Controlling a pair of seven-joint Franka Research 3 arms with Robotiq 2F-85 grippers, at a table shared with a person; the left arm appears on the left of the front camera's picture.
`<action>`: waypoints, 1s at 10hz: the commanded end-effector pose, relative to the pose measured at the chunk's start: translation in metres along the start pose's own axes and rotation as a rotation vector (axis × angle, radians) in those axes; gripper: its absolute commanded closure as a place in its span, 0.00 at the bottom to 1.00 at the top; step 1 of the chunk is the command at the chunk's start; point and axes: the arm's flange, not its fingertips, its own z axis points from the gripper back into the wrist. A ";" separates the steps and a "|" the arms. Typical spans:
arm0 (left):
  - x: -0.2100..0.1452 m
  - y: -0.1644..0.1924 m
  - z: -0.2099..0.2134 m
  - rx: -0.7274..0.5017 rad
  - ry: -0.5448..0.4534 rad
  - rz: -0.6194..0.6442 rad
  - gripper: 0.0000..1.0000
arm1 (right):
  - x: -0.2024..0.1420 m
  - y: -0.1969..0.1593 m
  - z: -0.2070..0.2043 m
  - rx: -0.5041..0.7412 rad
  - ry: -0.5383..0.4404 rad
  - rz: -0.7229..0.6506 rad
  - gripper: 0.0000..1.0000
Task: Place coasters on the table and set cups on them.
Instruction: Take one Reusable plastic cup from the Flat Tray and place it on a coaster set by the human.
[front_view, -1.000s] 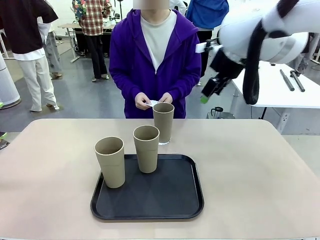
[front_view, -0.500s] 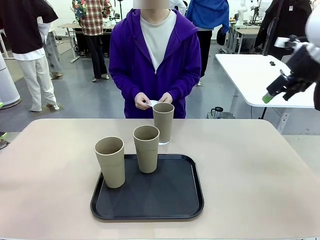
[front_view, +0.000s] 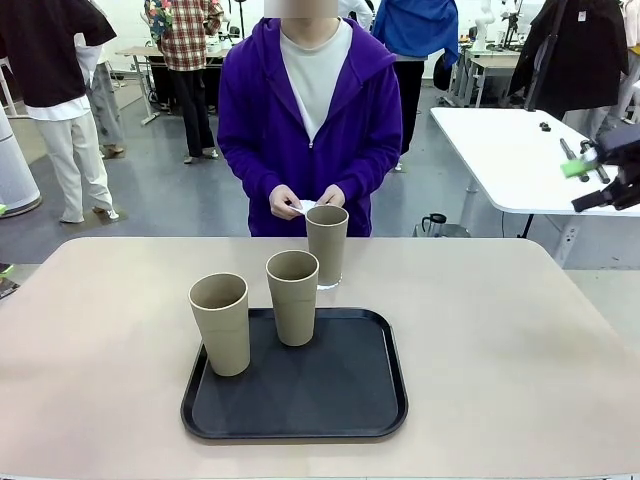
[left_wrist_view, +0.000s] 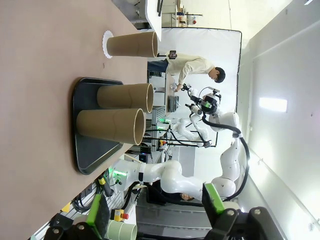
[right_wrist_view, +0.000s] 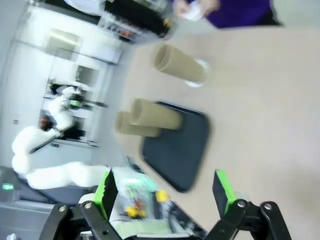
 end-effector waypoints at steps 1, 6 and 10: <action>-0.001 -0.003 0.000 -0.017 -0.006 -0.007 0.00 | 0.011 -0.034 0.018 0.229 -0.075 -0.095 0.00; -0.001 -0.003 0.000 -0.017 -0.006 -0.007 0.00 | -0.018 -0.107 0.013 0.350 -0.014 -0.153 0.00; -0.001 -0.003 0.000 -0.017 -0.006 -0.007 0.00 | -0.042 -0.148 0.007 0.363 0.040 -0.201 0.00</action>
